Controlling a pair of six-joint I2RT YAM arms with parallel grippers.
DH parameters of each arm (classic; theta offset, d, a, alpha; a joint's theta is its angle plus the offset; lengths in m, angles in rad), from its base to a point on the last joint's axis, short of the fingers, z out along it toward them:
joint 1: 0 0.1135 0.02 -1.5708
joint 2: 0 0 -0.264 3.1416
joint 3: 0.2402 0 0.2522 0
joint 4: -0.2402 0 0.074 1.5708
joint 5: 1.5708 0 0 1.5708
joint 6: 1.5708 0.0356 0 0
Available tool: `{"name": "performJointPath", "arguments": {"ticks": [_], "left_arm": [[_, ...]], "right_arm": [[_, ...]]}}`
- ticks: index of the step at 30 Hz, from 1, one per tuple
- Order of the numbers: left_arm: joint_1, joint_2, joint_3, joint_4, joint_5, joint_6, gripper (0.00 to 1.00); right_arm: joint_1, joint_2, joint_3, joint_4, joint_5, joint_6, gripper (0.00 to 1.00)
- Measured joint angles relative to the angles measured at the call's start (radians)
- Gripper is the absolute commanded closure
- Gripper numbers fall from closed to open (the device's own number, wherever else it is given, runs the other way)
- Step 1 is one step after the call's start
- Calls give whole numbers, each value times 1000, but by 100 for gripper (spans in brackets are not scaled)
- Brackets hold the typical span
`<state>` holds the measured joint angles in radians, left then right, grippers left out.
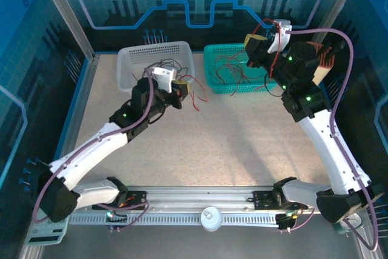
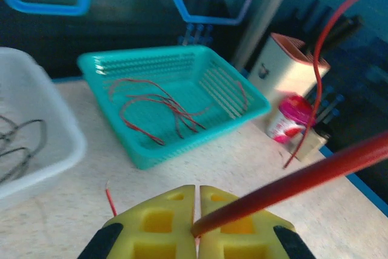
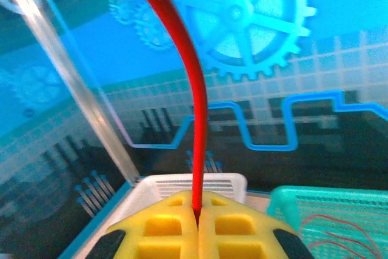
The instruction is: Untangle the cables
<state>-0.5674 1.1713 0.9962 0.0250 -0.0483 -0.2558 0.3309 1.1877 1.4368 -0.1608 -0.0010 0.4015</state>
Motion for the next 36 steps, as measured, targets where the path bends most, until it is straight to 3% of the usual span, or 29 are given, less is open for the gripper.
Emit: {"name": "performJointPath", "arguments": {"ticks": [10, 16, 21, 36], "left_arm": [[43, -62, 13, -111, -76, -11, 100], [43, -97, 48, -126, -67, -34, 100], [43, -109, 58, -126, -59, -48, 100], [43, -124, 58, -126, -41, -57, 100]], "right_arm": [[-11, 103, -1, 22, 69, -10, 100], [4, 294, 47, 49, 78, -18, 100], [29, 484, 190, 59, 112, -67, 100], [-29, 782, 473, 95, 447, -187, 100]]}}
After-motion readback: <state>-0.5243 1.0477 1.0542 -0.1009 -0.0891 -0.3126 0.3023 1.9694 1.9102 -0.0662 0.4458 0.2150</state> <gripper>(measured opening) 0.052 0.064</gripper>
